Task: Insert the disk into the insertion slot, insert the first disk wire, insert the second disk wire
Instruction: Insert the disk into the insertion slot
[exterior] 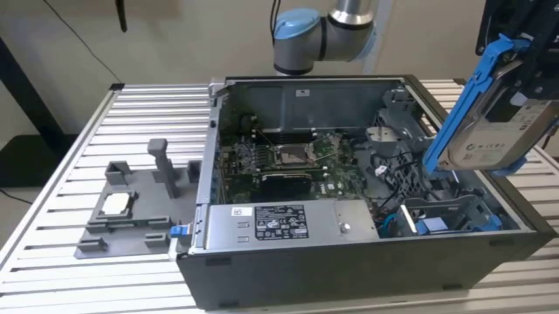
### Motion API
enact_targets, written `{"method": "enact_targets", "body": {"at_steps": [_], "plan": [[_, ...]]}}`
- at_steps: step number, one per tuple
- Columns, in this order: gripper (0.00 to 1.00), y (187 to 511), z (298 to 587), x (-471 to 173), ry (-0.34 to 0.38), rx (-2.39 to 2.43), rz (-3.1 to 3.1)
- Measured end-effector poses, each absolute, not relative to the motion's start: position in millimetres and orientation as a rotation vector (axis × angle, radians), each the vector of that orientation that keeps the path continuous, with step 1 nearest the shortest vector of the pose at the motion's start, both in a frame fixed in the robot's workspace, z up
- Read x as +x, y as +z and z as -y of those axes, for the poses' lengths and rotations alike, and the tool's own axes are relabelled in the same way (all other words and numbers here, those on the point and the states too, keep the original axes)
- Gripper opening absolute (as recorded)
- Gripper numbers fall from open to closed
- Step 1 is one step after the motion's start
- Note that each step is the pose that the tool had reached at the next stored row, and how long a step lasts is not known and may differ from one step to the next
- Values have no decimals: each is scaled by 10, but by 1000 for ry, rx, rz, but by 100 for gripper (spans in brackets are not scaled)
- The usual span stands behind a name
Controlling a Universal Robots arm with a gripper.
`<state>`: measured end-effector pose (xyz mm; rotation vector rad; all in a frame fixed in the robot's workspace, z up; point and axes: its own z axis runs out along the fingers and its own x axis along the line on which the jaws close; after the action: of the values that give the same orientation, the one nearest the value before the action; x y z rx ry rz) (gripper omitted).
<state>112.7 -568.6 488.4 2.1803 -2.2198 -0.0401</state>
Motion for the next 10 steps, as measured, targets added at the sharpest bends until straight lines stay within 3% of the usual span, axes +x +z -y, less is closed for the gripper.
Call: {"method": "enact_targets", "body": {"at_steps": [10], "plan": [[33,4734,5685,1130,-39,2203,2197]]}}
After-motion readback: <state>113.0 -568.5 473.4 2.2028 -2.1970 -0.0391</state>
